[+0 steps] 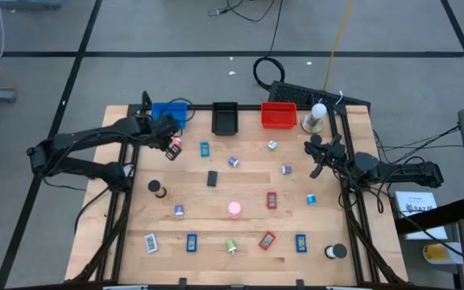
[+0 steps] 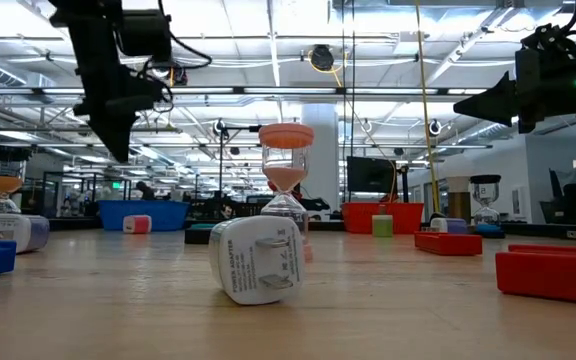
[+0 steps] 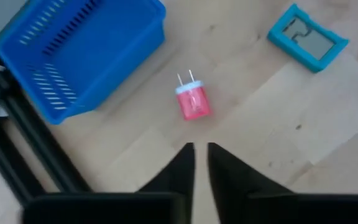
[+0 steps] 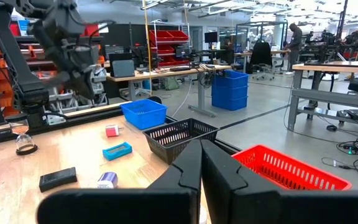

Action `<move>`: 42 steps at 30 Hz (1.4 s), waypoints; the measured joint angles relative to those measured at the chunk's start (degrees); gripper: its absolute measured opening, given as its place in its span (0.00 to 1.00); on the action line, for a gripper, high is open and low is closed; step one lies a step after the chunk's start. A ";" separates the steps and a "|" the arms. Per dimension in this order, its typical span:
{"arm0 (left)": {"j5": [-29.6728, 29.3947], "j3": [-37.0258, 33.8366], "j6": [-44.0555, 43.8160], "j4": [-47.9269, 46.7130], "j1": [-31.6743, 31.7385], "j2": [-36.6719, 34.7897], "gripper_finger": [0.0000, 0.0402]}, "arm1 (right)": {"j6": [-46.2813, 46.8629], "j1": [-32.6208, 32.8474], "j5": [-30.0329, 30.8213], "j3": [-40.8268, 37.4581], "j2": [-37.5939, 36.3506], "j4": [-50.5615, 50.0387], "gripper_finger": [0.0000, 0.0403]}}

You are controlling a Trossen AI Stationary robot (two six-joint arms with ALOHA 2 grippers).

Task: Pick & Place Office items
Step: Put the pink charger adapter into the blue bin

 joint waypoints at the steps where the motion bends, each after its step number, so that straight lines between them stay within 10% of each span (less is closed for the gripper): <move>1: -0.03 -0.56 -0.55 0.90 -0.09 0.76 0.19 | 0.00 -0.01 0.00 -0.01 0.01 0.01 0.00; 9: -0.44 -2.71 -2.73 11.46 2.30 11.94 0.59 | -0.02 0.00 0.00 0.00 0.00 0.01 0.00; 15: -0.48 -2.68 -2.93 14.06 5.99 19.37 0.72 | -0.01 0.00 0.00 0.00 0.01 0.01 0.00; 42: -3.22 -3.94 -0.12 26.87 4.30 20.34 0.34 | -0.01 0.00 0.01 -0.01 0.00 0.01 0.00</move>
